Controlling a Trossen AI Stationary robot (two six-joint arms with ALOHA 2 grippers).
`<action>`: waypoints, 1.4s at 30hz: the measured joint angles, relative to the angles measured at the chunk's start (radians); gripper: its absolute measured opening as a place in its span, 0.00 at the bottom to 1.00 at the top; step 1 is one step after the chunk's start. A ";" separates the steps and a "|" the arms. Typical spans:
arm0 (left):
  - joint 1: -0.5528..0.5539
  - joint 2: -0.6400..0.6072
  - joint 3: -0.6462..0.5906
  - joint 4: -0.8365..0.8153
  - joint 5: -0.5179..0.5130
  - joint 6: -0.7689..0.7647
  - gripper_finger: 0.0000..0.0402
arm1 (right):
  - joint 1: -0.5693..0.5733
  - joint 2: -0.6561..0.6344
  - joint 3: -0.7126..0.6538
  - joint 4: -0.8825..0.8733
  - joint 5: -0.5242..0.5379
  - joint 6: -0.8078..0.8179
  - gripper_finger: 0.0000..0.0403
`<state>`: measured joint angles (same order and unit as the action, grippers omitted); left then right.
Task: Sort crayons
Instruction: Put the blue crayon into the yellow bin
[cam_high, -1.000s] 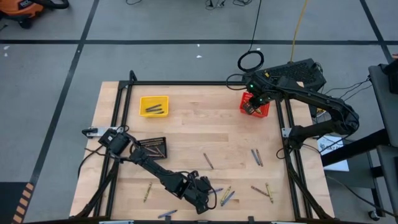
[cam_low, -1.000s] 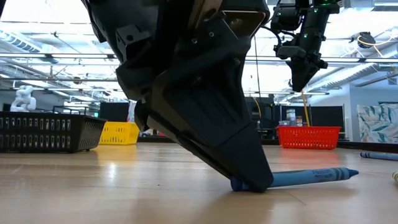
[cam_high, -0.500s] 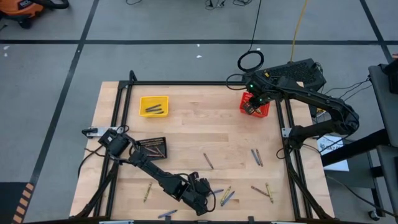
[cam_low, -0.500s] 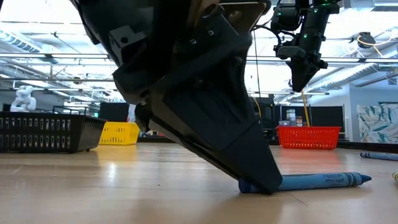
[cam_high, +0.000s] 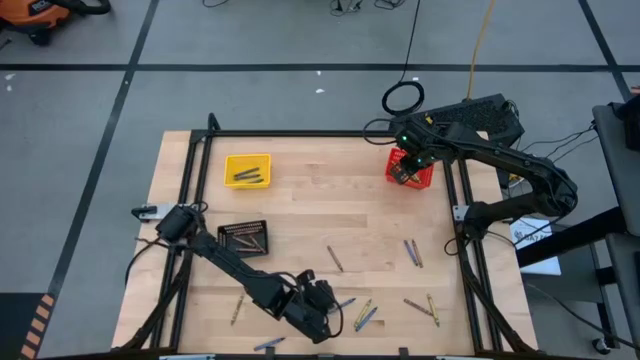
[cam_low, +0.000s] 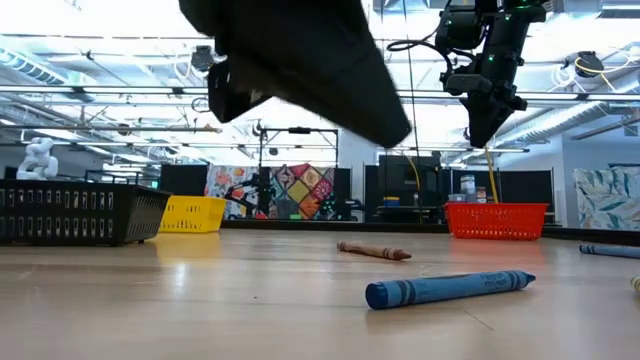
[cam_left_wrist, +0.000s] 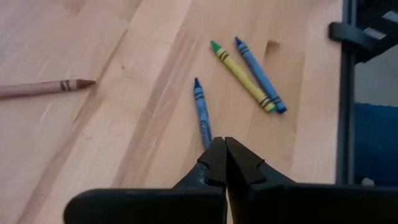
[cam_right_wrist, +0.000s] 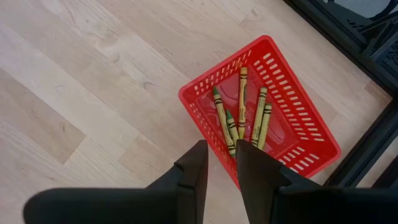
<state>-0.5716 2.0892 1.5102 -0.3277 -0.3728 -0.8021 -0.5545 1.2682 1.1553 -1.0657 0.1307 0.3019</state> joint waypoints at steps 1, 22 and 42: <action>0.000 0.000 0.000 0.006 0.001 -0.002 0.01 | 0.000 0.000 0.000 0.000 0.000 0.000 0.17; 0.051 0.012 0.003 0.093 0.241 0.024 0.18 | 0.017 0.000 0.000 -0.031 -0.199 -0.084 0.17; 0.020 0.002 0.003 -0.140 0.119 0.004 0.18 | 0.516 0.009 0.000 0.241 -0.373 0.037 0.17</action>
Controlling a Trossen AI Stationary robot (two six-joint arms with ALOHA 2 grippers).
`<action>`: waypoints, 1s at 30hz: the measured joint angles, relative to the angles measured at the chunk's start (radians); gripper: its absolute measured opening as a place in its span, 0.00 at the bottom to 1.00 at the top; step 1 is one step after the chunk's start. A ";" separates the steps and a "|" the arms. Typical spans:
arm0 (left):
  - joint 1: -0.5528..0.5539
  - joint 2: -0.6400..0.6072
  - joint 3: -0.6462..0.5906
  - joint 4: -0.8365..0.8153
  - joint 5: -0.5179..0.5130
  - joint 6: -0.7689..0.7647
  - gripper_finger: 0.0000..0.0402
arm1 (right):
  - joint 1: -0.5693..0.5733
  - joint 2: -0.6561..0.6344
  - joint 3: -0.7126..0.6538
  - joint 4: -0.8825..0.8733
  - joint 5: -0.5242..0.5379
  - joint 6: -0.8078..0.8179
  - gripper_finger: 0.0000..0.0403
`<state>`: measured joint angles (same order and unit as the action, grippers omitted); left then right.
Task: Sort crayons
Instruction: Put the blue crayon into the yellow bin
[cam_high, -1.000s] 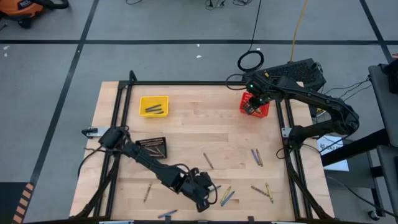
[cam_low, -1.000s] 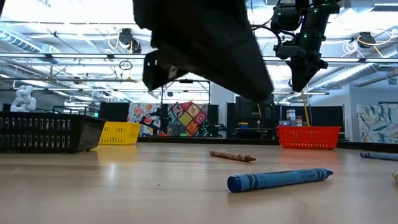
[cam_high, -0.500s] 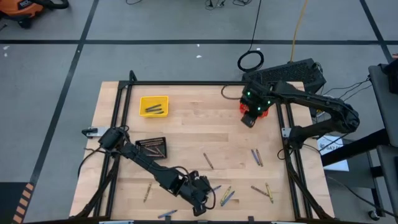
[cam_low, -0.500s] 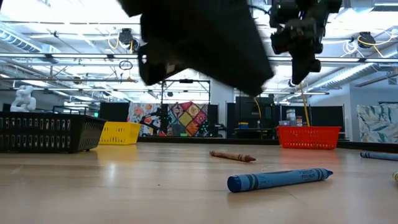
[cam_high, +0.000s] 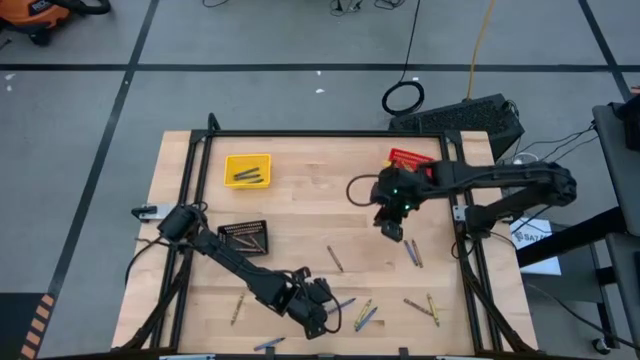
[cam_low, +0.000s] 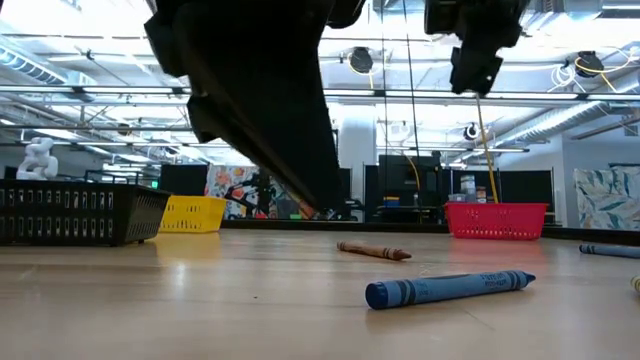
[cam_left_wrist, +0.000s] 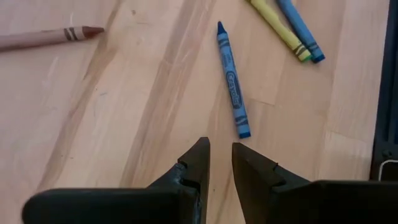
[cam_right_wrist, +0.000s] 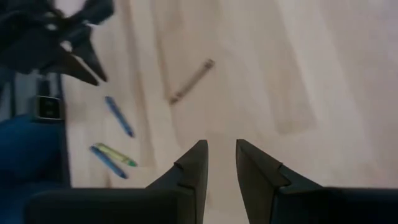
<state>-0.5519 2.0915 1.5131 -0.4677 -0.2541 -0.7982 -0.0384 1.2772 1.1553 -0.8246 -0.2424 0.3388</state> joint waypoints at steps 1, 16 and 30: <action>-0.001 -0.009 0.000 -0.010 -0.001 0.000 0.18 | 0.017 0.006 0.000 0.017 -0.007 0.021 0.17; -0.083 -0.244 0.001 -0.293 -0.201 -0.006 0.18 | 0.186 0.278 -0.001 0.247 0.014 0.005 0.20; -0.090 -0.245 0.001 -0.357 -0.256 -0.008 0.18 | 0.426 0.432 0.000 0.470 0.198 0.003 0.36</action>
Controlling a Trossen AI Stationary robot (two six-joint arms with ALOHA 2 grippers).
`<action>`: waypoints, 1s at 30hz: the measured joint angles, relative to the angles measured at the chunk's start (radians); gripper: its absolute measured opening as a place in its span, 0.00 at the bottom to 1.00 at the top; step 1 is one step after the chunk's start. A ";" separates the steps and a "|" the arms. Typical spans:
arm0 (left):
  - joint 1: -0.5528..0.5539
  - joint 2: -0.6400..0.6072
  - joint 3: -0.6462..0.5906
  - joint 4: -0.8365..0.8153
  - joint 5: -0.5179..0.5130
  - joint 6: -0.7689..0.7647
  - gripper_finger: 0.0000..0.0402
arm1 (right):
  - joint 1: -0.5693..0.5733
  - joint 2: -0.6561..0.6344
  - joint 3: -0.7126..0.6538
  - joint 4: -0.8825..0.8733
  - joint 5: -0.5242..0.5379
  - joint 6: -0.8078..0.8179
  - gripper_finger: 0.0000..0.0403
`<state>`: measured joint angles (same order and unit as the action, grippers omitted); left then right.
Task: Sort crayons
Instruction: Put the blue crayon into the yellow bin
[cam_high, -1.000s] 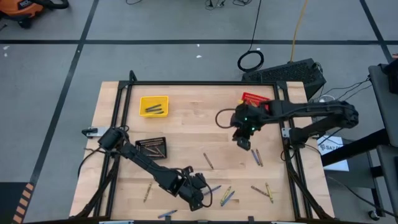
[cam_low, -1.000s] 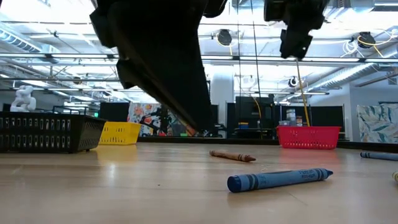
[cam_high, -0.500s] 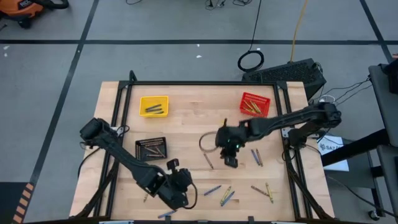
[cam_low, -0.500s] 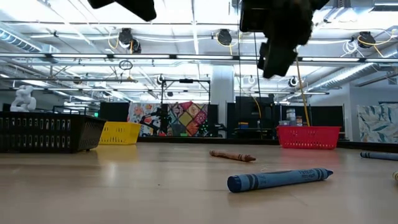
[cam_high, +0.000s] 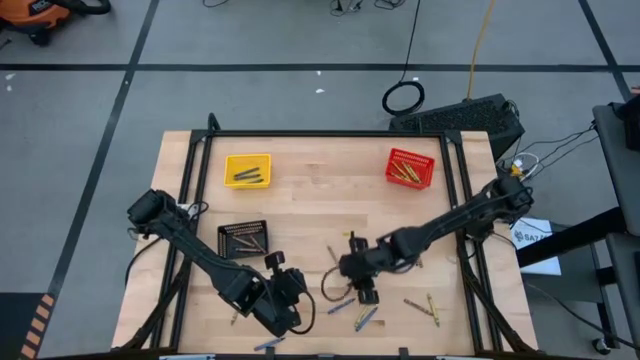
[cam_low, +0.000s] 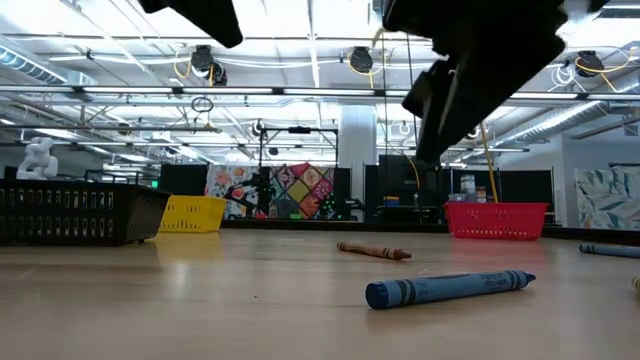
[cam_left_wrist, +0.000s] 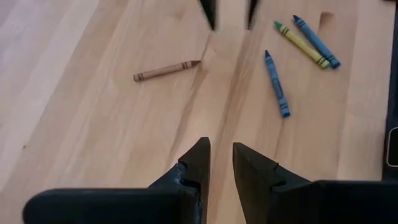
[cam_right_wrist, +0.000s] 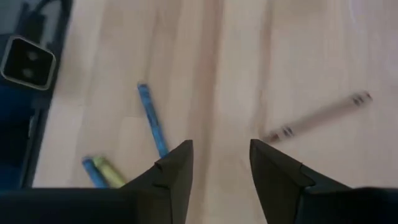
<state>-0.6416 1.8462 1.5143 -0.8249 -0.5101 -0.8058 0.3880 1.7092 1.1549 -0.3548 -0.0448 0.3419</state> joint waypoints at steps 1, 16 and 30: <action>0.002 0.000 0.000 0.001 0.000 -0.002 0.18 | 0.015 0.011 0.000 0.018 0.012 0.002 0.36; 0.004 0.000 0.000 0.007 0.001 -0.106 0.18 | 0.139 0.146 0.001 0.183 0.082 -0.049 0.36; 0.005 0.000 0.000 0.008 0.004 -0.106 0.18 | 0.139 0.248 0.004 0.207 0.099 -0.034 0.36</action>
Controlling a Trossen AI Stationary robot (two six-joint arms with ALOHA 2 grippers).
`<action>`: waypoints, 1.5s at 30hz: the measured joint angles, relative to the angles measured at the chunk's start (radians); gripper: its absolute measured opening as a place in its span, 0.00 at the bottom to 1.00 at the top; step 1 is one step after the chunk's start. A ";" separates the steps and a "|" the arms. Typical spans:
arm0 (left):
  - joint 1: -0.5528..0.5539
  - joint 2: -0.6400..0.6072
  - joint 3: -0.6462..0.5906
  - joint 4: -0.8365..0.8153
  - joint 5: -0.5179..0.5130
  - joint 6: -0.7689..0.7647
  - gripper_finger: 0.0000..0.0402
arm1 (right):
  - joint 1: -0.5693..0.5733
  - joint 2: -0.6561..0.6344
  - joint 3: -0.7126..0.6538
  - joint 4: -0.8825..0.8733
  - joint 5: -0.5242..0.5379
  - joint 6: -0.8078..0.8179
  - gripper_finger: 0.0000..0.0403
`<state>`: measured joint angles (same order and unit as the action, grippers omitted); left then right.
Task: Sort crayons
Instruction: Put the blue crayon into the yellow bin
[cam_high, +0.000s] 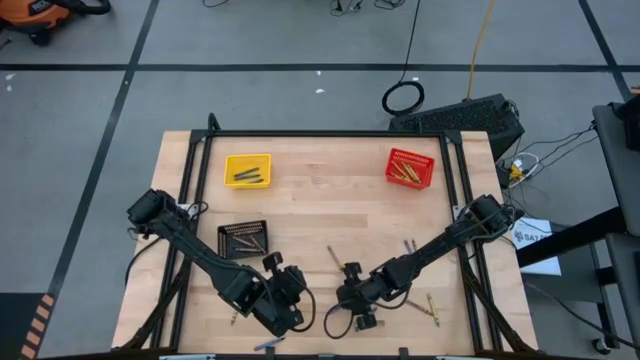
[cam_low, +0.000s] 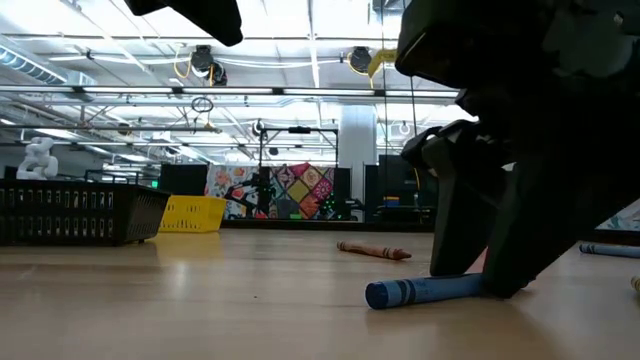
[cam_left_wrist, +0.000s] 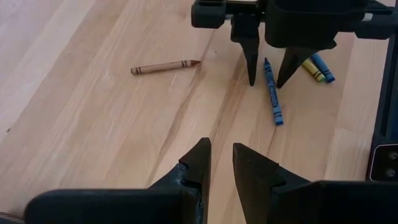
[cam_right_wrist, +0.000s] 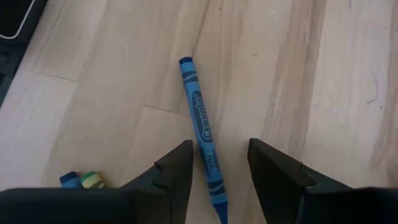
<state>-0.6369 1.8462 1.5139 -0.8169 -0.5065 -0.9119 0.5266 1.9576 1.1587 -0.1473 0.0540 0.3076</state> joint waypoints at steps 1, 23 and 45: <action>0.000 0.000 0.000 0.000 0.000 0.000 0.18 | 0.000 0.000 0.000 -0.007 0.001 0.015 0.35; 0.032 0.000 0.000 -0.004 0.000 0.009 0.18 | -0.002 0.029 -0.001 -0.036 0.001 0.159 0.01; -0.005 0.001 0.000 0.085 -0.175 0.057 0.18 | 0.018 -0.276 -0.006 -0.120 0.032 0.067 0.00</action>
<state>-0.6423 1.8469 1.5135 -0.7316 -0.6812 -0.8551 0.5446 1.6818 1.1522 -0.2670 0.0862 0.3751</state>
